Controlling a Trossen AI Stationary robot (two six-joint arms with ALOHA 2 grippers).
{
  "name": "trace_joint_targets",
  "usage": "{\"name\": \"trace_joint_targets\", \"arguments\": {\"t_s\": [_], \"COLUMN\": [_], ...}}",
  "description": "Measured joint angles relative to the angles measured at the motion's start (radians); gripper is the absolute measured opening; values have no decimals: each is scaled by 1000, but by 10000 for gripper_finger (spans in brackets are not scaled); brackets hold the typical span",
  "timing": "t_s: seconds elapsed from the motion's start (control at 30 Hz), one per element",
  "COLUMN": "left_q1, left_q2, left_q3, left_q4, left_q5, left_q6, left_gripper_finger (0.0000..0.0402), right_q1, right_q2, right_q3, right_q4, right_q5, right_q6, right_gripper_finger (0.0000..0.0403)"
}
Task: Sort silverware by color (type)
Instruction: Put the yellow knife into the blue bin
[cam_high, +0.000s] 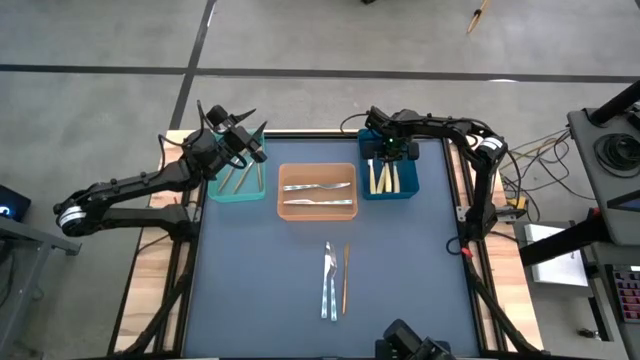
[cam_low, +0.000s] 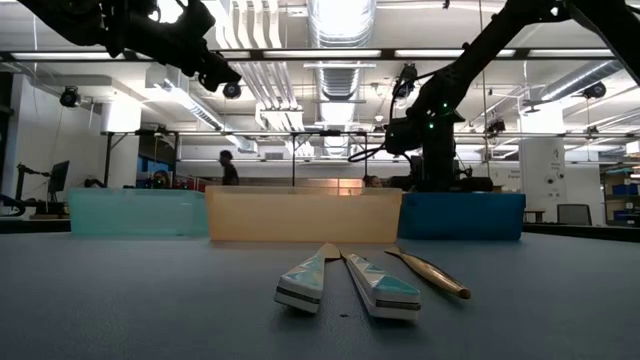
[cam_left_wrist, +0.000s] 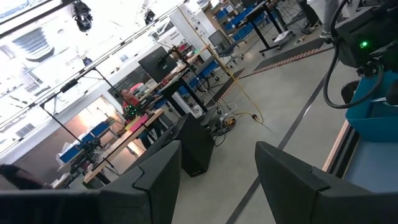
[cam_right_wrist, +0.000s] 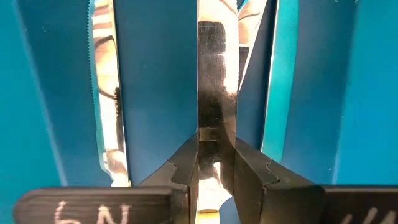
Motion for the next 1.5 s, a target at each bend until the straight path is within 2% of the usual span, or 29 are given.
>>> {"name": "trace_joint_targets", "arguments": {"t_s": [1.37, 1.5], "left_q1": [0, 0], "left_q2": [0, 0], "left_q3": [0, 0], "left_q4": [0, 0], "left_q5": [0, 0], "left_q6": [0, 0], "left_gripper_finger": [187, 187], "right_q1": [0, 0], "right_q2": [0, 0], "right_q3": [0, 0], "right_q4": [1, 1], "right_q5": [-9, -9], "right_q6": [6, 6], "right_gripper_finger": [53, 85]}}
